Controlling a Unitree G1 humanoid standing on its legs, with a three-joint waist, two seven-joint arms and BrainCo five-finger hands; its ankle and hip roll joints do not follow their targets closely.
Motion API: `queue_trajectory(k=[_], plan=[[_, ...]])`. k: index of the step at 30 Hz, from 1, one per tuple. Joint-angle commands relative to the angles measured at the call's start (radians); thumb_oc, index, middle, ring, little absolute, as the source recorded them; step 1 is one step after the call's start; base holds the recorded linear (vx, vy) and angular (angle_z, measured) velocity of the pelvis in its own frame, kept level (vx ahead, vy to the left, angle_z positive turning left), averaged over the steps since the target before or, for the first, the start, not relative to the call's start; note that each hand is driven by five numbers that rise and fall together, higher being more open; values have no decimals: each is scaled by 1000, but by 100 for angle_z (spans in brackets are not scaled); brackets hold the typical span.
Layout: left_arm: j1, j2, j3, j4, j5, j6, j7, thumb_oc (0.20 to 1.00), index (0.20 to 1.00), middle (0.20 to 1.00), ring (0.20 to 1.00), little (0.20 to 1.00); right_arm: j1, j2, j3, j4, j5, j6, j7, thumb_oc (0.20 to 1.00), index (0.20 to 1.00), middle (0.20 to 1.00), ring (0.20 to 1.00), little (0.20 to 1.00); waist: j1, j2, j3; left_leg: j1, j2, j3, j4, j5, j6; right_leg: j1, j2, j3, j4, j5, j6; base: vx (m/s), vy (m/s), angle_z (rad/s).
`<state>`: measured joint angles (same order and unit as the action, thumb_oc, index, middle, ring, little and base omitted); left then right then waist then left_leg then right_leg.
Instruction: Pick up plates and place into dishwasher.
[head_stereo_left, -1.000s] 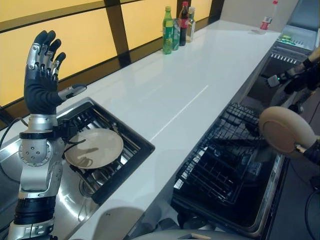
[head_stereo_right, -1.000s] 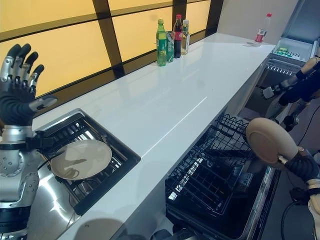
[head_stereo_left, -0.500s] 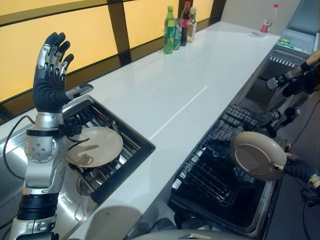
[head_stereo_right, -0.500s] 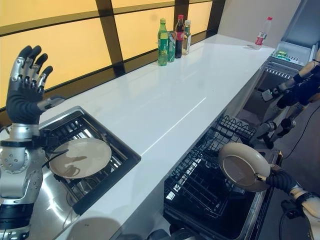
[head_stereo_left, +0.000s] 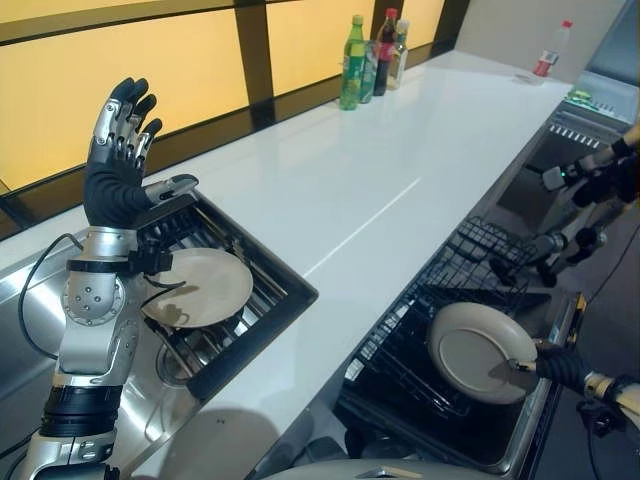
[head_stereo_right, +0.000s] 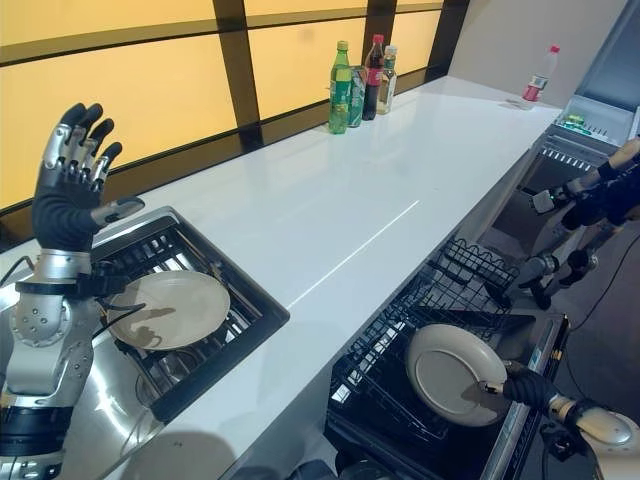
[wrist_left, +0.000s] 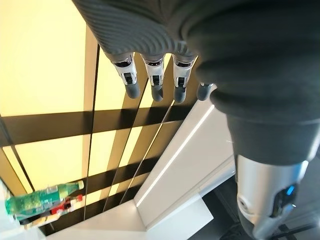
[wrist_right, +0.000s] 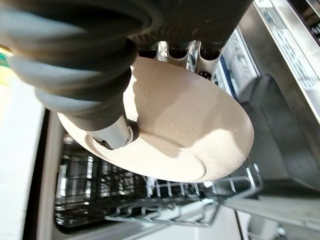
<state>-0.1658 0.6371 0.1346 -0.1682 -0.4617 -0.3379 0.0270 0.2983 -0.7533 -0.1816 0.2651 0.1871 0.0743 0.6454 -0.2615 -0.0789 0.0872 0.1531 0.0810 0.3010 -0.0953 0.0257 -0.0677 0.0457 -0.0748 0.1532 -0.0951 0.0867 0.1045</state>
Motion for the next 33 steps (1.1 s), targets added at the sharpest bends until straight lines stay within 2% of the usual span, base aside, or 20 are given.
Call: queue_trajectory(k=[1,10,21,27,33], plan=[[-98,49,-40,41,25,-40,0,1000,1000,1000,1000,1000,-102,-13,3,33,10,-25,-7,200,200,200,200,200,10,-13,-23,17,-2,-38,8,-53,28,-28,-39,-66,24,52,61,0,0,0],[-89,38,-40,31,20,-27,-14,1000,1000,1000,1000,1000,-106,54,97,93,-47,-43,-4,200,200,200,200,200,28,-4,-22,18,-3,-55,8,-53,28,-19,-44,-81,23,46,57,0,0,0],[-104,19,-83,13,30,-6,-21,1000,1000,1000,1000,1000,-176,107,311,144,-204,-59,9,200,200,200,200,200,71,5,-23,14,0,-85,8,-49,28,-2,-50,-107,16,37,50,14,-16,5],[-112,12,-102,5,29,8,-22,1000,1000,1000,1000,1000,-230,131,422,185,-292,-34,27,200,200,200,200,200,98,10,-29,13,3,-102,8,-46,28,11,-52,-121,13,31,45,28,-13,8],[-111,4,-104,3,26,13,-31,1000,1000,1000,1000,1000,-252,163,474,219,-317,15,23,200,200,200,200,200,114,17,-34,13,8,-112,8,-43,27,20,-52,-130,13,24,39,20,-5,9]])
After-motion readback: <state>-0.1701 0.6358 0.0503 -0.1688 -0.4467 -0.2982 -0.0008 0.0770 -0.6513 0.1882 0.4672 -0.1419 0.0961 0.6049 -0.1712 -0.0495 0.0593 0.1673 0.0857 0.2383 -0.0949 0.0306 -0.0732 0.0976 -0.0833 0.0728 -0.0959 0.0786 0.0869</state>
